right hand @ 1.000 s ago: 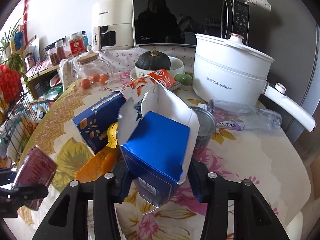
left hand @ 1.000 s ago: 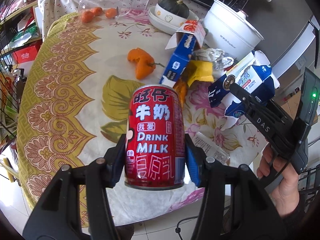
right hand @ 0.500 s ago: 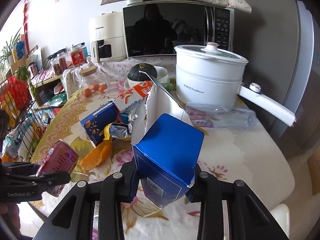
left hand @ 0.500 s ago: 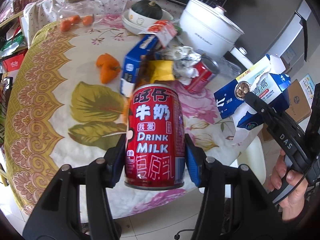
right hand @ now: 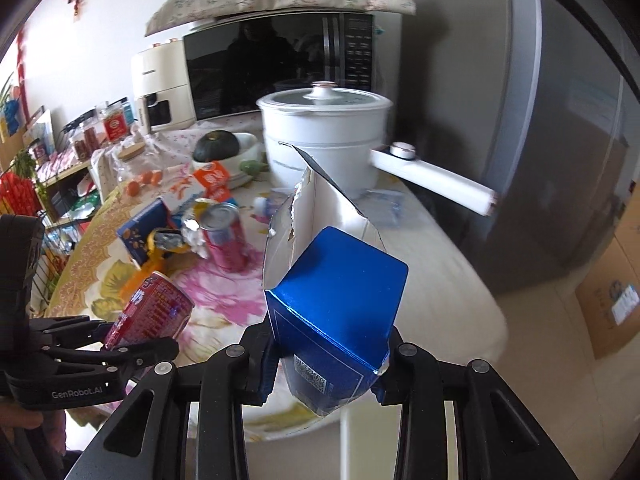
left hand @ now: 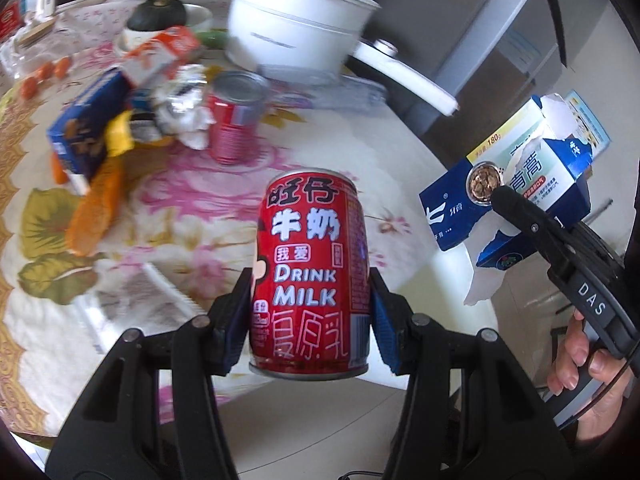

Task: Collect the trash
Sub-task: 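Carry both items over the white bin and open the left gripper to drop the can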

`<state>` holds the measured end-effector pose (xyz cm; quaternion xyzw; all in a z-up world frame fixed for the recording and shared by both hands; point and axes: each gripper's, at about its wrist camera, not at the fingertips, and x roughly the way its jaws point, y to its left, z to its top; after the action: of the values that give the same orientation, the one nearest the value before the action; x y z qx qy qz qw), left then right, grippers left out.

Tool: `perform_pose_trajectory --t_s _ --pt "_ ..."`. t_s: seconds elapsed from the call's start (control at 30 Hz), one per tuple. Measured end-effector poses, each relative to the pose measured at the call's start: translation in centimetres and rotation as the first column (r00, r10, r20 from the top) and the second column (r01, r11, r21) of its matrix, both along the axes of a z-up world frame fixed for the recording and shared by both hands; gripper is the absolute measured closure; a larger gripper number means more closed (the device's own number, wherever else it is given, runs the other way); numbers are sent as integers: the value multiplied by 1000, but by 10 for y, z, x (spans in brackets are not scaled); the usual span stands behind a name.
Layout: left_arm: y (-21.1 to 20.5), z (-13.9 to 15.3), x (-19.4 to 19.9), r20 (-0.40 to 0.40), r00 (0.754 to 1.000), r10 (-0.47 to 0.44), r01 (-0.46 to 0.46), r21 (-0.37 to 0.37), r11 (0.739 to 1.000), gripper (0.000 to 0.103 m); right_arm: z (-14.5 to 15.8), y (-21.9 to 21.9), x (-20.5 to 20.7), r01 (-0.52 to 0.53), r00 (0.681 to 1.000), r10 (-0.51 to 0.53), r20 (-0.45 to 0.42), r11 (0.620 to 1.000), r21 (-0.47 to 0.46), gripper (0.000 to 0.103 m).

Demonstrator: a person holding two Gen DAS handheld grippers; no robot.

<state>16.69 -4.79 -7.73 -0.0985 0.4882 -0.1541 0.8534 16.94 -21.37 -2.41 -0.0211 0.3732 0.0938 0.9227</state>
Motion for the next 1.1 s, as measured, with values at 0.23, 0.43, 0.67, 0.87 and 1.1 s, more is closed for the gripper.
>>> perform_pose_trajectory --t_s 0.23,0.43,0.67,0.87,1.1 --pt "-73 -13 -8 -5 993 -118 118 4 993 48 -6 -73 -23 106 993 -106 -59 994 -5 66" --pt "-114 -34 -14 -23 982 -185 186 46 981 48 -26 -125 -42 172 977 -173 -124 985 -17 66" --pt "-150 -58 -17 -39 969 -243 245 70 967 48 -61 -169 -62 215 953 -218 -212 976 -37 66" --pt "-175 -77 -14 -37 955 -295 297 94 950 48 -83 -180 -71 214 937 -227 -265 974 -77 65" --pt "-186 -85 -11 -7 943 -333 332 107 937 49 -96 -184 -72 209 926 -229 -301 973 -98 65"
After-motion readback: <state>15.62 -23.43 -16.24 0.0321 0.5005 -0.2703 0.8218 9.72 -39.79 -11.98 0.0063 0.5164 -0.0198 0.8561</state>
